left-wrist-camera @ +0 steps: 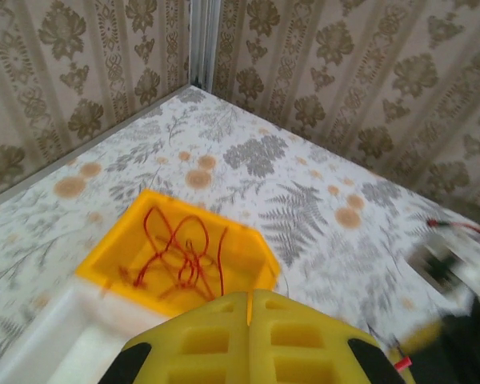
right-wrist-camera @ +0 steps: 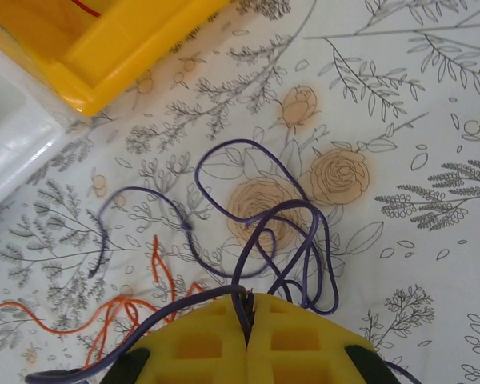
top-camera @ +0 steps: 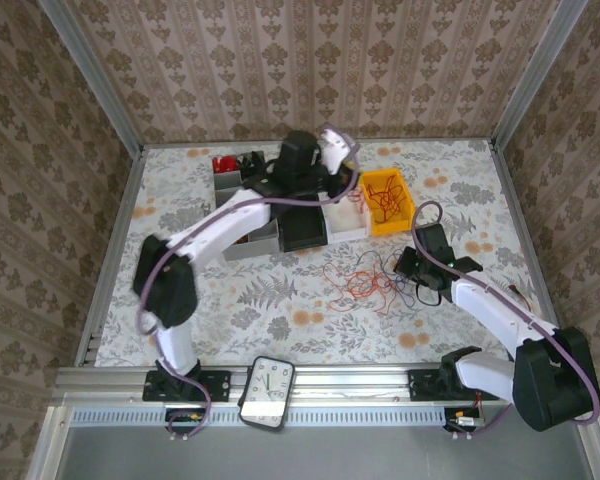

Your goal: Untangle the cables

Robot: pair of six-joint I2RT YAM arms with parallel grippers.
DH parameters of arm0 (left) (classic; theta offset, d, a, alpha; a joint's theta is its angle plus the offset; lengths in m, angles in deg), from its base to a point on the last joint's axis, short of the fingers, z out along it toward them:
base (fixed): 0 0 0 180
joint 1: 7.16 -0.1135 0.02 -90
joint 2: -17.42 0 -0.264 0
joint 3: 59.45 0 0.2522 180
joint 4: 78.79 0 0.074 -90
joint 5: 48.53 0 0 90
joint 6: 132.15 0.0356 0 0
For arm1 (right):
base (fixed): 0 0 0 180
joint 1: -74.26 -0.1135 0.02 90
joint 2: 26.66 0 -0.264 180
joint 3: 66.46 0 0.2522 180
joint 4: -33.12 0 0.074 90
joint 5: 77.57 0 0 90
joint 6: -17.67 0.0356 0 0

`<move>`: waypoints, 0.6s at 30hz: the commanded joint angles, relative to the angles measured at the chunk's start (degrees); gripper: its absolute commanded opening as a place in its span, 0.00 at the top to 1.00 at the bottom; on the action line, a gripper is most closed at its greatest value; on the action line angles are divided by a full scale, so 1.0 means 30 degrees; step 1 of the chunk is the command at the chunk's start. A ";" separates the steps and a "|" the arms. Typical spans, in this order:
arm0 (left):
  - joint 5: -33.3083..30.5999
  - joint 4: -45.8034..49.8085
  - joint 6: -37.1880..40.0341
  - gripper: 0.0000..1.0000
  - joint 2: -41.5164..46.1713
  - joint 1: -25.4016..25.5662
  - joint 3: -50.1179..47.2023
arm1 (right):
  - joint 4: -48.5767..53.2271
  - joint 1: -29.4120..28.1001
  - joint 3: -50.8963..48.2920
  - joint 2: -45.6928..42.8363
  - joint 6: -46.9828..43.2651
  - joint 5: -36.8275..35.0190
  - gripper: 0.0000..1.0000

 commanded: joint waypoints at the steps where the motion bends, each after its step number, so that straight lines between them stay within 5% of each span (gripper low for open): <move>1: -0.0799 -0.2091 -0.1279 1.00 -0.3258 0.0438 0.4083 | -0.0106 0.0091 -0.0421 -0.0718 0.0085 -0.0464 1.00; 6: -0.4085 -0.1055 -0.1356 1.00 -0.9923 0.0643 1.1149 | 0.0198 0.0090 -0.0484 -0.1817 -0.0506 -0.0248 1.00; 7: -0.4498 -0.0623 -0.1214 0.90 -1.0796 0.0687 1.2249 | 0.0243 0.0069 -0.0539 -0.2152 -0.0633 -0.0229 1.00; 9: -0.5359 0.0096 -0.0725 0.42 -1.1912 0.0835 1.3714 | 0.0323 0.0069 -0.0674 -0.2987 -0.0974 -0.0141 1.00; 10: -0.5676 -0.0071 -0.0629 0.35 -1.1921 0.0888 1.3703 | 0.0330 0.0071 -0.0739 -0.3324 -0.1098 -0.0068 1.00; 13: -0.6456 -0.1019 -0.0882 0.22 -1.0903 0.0937 1.2606 | 0.0293 0.0080 -0.0994 -0.4188 -0.1475 0.0195 1.00; 18: -0.7280 -0.3404 -0.0629 0.19 -0.6844 0.0902 0.8125 | 0.0217 0.0066 -0.1180 -0.4197 -0.1543 0.0269 1.00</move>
